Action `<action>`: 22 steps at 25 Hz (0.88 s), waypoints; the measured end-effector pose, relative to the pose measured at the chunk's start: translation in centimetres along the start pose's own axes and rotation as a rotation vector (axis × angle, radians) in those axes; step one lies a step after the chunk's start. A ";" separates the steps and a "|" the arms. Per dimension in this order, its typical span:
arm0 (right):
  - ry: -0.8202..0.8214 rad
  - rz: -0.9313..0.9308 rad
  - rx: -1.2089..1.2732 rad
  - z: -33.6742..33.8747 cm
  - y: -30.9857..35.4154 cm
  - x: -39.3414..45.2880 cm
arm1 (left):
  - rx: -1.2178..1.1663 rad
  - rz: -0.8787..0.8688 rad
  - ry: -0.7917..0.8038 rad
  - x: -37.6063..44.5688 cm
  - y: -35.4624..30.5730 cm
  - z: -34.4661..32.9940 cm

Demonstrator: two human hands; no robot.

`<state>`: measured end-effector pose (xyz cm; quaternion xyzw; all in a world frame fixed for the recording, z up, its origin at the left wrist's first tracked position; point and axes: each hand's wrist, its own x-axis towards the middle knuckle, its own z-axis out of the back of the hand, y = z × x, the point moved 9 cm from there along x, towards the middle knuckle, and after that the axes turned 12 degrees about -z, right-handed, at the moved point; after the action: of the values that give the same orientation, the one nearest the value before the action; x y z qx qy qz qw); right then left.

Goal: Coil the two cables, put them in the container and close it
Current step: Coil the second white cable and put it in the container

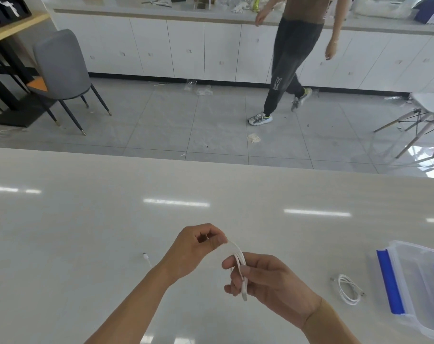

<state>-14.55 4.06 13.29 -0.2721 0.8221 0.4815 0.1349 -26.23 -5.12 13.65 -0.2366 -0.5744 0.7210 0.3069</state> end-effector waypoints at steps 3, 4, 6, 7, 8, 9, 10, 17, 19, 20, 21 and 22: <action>0.043 0.076 0.214 -0.1 1.2 -0.1 | -0.026 0.081 0.022 -1.1 1.8 -2.7; 0.013 0.115 0.277 0.3 1.6 0.0 | -0.012 0.083 0.031 -1.6 2.1 -3.6; -0.063 0.191 0.367 1.3 2.1 0.1 | 0.064 0.063 0.062 -2.5 2.1 -5.2; -0.102 0.218 0.402 1.9 2.3 0.1 | 0.110 0.059 0.081 -2.9 1.8 -5.9; -0.146 0.237 0.429 2.4 2.3 0.1 | 0.145 0.060 0.101 -3.2 1.6 -6.5; -0.203 0.252 0.446 3.0 2.2 0.1 | 0.177 0.058 0.125 -3.6 1.3 -7.0; -0.269 0.268 0.448 3.7 2.1 0.0 | 0.211 0.052 0.147 -3.8 1.0 -7.5; -0.638 0.196 -0.255 5.2 2.1 -1.3 | 0.543 -0.062 0.193 -3.2 -2.5 -5.5; -0.547 0.107 -0.359 4.3 1.6 -0.9 | 0.618 -0.099 0.220 -3.0 -3.7 -4.5; -0.495 0.073 -0.401 3.7 1.5 -0.7 | 0.663 -0.125 0.235 -2.8 -4.3 -4.0; -0.444 0.041 -0.447 3.1 1.2 -0.6 | 0.708 -0.152 0.246 -2.7 -4.9 -3.5; -0.394 0.009 -0.486 2.5 0.9 -0.6 | 0.741 -0.179 0.253 -2.6 -5.4 -2.9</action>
<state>-14.69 6.74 12.95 -0.1940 0.6421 0.7082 0.2203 -21.49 -4.17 18.23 -0.1457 -0.2515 0.8150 0.5013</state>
